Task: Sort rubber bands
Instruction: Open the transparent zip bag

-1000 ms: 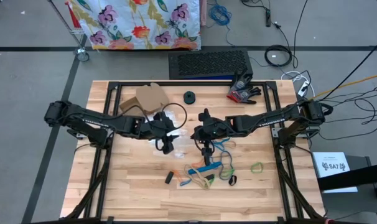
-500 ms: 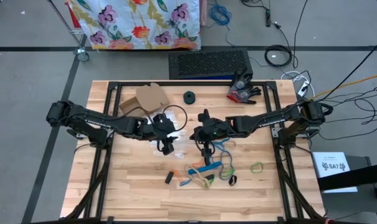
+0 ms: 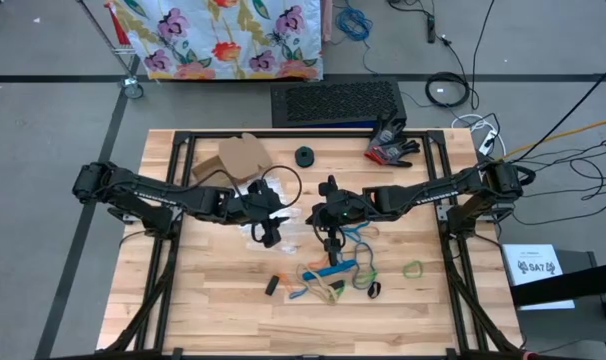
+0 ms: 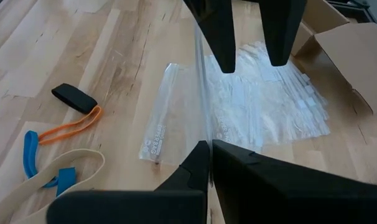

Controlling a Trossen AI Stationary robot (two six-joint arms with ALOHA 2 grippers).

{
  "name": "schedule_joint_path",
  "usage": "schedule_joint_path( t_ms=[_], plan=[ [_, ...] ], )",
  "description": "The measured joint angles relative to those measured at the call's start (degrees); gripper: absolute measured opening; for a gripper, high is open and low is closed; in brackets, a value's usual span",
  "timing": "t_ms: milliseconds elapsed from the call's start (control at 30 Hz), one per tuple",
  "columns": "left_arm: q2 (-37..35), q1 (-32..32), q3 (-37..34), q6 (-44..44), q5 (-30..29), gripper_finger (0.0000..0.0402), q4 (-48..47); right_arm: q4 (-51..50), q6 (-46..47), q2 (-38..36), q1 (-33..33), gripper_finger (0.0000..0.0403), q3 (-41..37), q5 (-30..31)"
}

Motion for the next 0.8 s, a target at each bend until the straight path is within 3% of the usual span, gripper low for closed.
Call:
schedule_joint_path(
  t_ms=[800],
  plan=[
    [-0.02,-0.07,0.0,-1.79,3.74,0.0171,-1.68,-0.05,0.0,0.0,0.34,0.0002,0.0,0.18]
  ],
)
